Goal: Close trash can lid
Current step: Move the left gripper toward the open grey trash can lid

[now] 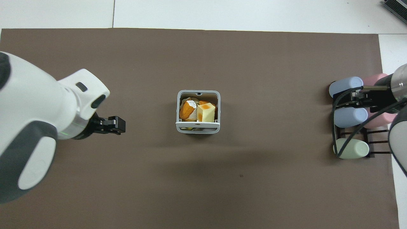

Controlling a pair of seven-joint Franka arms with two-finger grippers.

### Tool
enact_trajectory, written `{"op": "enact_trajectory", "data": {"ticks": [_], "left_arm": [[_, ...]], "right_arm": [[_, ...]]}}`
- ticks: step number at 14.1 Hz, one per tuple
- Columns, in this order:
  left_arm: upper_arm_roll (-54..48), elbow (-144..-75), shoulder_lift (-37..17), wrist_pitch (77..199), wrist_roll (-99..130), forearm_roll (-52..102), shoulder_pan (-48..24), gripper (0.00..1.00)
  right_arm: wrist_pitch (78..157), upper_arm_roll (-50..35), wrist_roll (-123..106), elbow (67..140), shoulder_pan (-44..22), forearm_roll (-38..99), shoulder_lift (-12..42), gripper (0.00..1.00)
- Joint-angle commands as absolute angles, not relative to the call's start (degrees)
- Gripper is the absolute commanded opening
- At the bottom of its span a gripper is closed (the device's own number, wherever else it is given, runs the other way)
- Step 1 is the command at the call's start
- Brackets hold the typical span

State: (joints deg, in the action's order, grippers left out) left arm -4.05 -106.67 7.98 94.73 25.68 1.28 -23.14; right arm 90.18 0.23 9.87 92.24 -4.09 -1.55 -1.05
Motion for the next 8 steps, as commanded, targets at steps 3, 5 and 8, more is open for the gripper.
{"op": "enact_trajectory", "data": {"ticks": [3, 5, 8], "left_arm": [[-3.0, -117.8, 13.2, 110.1, 34.7, 6.2, -29.1, 0.48], [-3.0, -118.4, 12.2, 115.5, 37.8, 6.4, -30.1, 0.48], [-3.0, -119.7, 9.3, 121.3, 38.3, 7.4, -33.4, 0.47]], "right_arm": [[90.6, -0.2, 8.4, 93.7, -3.4, -2.0, -2.3, 1.00], [90.6, -0.2, 8.4, 93.7, -3.4, -2.0, -2.3, 1.00], [90.5, -0.2, 8.4, 93.7, -3.4, -2.0, -2.3, 1.00]]}}
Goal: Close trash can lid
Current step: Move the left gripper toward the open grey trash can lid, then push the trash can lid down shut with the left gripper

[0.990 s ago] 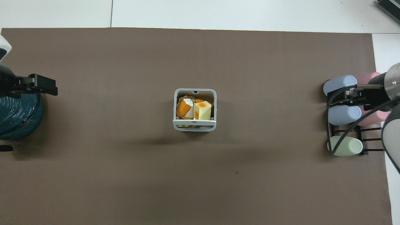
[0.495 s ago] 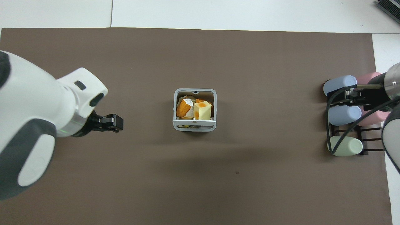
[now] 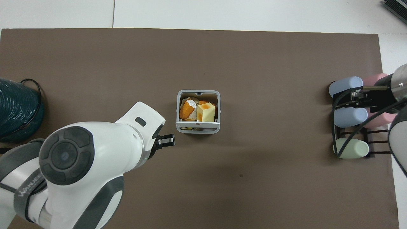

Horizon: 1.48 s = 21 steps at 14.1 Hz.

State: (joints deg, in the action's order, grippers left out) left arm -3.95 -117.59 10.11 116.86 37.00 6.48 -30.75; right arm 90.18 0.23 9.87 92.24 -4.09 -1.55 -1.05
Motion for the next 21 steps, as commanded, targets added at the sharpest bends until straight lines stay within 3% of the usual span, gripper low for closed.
{"op": "enact_trajectory", "data": {"ticks": [1, 5, 15, 19, 21], "left_arm": [[-3.1, -119.9, 7.8, 123.0, 40.0, 7.5, -33.8, 0.47], [-3.0, -119.9, 2.8, 132.6, 52.5, 7.5, -38.1, 0.45], [-2.9, -119.1, -2.4, 147.9, 54.1, 7.5, -34.5, 0.17], [-2.9, -119.2, -3.2, 149.1, 53.9, 7.5, -34.7, 0.03], [-2.9, -119.2, -3.9, 149.8, 53.9, 7.5, -34.7, 0.01]], "right_arm": [[90.5, -0.2, 8.4, 93.7, -3.4, -2.0, -2.3, 1.00], [90.5, -0.2, 8.4, 93.7, -3.4, -2.0, -2.3, 1.00], [90.6, -0.2, 8.4, 93.7, -3.4, -2.0, -2.3, 1.00], [90.6, -0.2, 8.4, 93.7, -3.4, -2.0, -2.3, 1.00], [90.5, -0.2, 8.4, 93.7, -3.4, -2.0, -2.3, 1.00]]}}
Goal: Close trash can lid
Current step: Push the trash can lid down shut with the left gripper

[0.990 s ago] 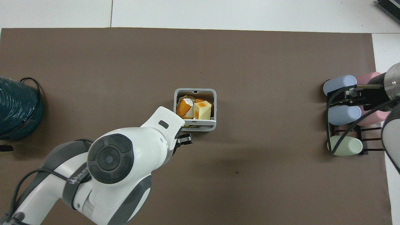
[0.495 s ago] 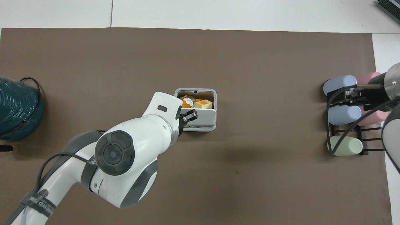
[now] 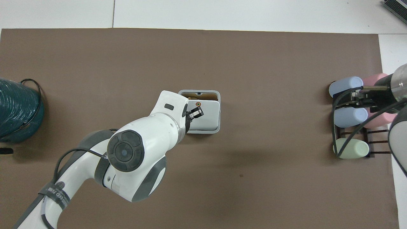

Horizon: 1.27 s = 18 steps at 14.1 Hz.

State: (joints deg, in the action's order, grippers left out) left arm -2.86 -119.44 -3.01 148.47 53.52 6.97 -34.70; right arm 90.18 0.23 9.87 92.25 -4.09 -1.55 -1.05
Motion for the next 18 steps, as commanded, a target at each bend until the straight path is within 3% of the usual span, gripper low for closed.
{"op": "enact_trajectory", "data": {"ticks": [1, 6, 18], "left_arm": [[-2.9, -119.1, -4.4, 150.8, 53.9, 7.5, -34.6, 0.00], [-2.9, -119.1, -5.3, 152.1, 53.7, 7.5, -34.3, 0.00], [-2.9, -116.9, -13.5, 157.1, 53.3, 7.5, -33.2, 0.00]], "right_arm": [[90.6, -0.2, 8.4, 93.7, -3.4, -2.0, -2.3, 1.00], [90.6, -0.2, 8.4, 93.7, -3.4, -2.0, -2.3, 1.00], [90.5, -0.2, 8.4, 93.7, -3.4, -2.0, -2.3, 1.00]]}}
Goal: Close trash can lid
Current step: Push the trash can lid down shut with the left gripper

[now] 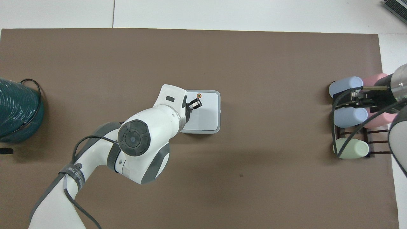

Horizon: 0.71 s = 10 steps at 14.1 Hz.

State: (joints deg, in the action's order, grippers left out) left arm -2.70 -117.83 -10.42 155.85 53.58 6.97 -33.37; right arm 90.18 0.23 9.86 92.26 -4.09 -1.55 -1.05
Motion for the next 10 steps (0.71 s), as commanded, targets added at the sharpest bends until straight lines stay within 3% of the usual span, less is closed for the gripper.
{"op": "enact_trajectory", "data": {"ticks": [1, 6, 10], "left_arm": [[-2.9, -117.0, -14.0, 157.3, 53.3, 7.5, -33.4, 0.00], [-2.9, -114.1, -14.8, 154.6, 53.3, 7.4, -33.1, 0.00], [-2.9, -105.0, -14.7, 139.3, 53.2, 7.4, -31.4, 0.00]], "right_arm": [[90.6, -0.2, 8.4, 93.7, -3.4, -2.0, -2.3, 1.00], [90.6, -0.2, 8.4, 93.7, -3.4, -2.0, -2.3, 1.00], [90.6, -0.2, 8.4, 93.7, -3.4, -2.0, -2.3, 1.00]]}}
